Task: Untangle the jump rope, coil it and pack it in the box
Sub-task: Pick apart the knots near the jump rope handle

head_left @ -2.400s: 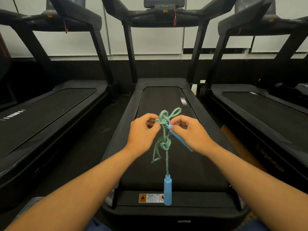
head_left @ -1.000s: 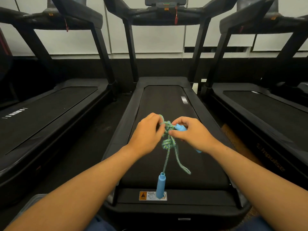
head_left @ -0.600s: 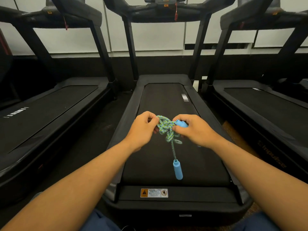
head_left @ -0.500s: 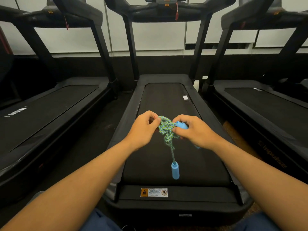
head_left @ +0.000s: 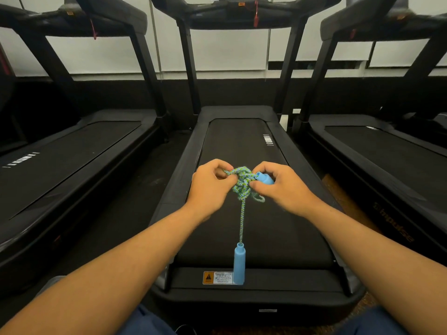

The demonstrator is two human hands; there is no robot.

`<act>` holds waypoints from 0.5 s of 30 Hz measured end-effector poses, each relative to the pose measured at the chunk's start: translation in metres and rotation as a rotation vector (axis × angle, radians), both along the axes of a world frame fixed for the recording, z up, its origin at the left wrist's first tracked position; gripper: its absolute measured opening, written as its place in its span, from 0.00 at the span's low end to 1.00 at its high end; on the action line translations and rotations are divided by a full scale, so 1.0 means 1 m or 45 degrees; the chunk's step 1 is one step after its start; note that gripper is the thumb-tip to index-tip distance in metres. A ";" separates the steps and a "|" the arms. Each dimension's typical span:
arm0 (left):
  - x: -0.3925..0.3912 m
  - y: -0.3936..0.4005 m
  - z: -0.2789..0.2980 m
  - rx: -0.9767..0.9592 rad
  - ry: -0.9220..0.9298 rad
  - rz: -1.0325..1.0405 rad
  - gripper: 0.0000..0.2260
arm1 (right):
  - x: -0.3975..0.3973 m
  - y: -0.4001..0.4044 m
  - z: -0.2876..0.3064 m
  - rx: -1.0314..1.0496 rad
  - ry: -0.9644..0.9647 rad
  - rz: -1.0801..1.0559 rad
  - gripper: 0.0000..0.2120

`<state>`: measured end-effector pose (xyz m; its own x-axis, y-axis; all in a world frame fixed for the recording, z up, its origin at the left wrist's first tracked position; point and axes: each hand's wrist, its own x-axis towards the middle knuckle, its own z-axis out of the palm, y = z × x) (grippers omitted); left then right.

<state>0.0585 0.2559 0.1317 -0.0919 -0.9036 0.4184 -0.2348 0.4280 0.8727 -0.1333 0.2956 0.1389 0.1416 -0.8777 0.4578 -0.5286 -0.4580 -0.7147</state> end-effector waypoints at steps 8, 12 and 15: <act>0.005 0.004 0.010 0.146 0.268 -0.193 0.11 | -0.002 -0.001 0.002 0.245 -0.083 0.062 0.03; 0.005 0.004 0.004 0.056 0.115 -0.214 0.13 | 0.002 0.002 0.001 0.337 -0.145 0.126 0.09; -0.001 0.009 0.003 0.021 0.034 -0.285 0.13 | 0.012 0.005 0.007 0.275 -0.137 0.117 0.11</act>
<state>0.0576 0.2645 0.1350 -0.2803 -0.8685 0.4088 -0.1122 0.4526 0.8846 -0.1210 0.3008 0.1454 0.1857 -0.9424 0.2781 -0.4076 -0.3314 -0.8509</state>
